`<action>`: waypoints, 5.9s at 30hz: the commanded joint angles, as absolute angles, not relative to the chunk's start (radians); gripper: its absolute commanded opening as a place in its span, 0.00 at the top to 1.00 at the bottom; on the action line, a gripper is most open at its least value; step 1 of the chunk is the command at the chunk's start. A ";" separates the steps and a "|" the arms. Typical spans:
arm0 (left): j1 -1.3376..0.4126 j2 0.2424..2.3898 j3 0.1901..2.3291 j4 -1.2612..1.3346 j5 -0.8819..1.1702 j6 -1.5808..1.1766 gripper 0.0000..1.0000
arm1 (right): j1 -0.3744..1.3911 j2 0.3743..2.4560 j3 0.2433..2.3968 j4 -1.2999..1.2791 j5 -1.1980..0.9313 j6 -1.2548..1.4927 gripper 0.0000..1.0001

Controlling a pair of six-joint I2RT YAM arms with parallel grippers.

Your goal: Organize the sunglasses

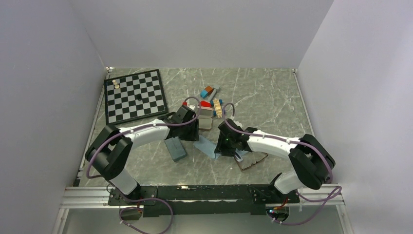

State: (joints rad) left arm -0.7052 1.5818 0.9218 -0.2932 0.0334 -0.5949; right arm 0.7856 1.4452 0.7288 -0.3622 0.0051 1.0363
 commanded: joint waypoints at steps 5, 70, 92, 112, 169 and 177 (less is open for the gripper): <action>-0.703 1.664 0.963 -0.262 0.059 -0.591 0.55 | 0.823 1.522 0.783 -0.391 0.144 1.096 0.56; -0.781 1.662 0.898 -0.376 -0.122 -0.700 1.00 | 0.920 1.689 0.903 -0.539 0.272 1.109 0.70; -0.775 1.655 0.894 -0.373 -0.115 -0.692 1.00 | 0.932 1.572 0.891 -0.556 0.294 1.042 0.74; -0.775 1.645 0.887 -0.367 -0.106 -0.693 1.00 | 0.912 1.624 0.865 -0.454 0.213 1.129 0.67; -0.589 1.609 1.060 -0.216 -0.231 -0.503 1.00 | 0.744 1.765 1.172 -0.129 0.194 0.556 1.00; -0.573 1.690 1.052 -0.140 -0.229 -0.510 1.00 | 0.723 1.833 1.186 -0.099 0.177 0.566 1.00</action>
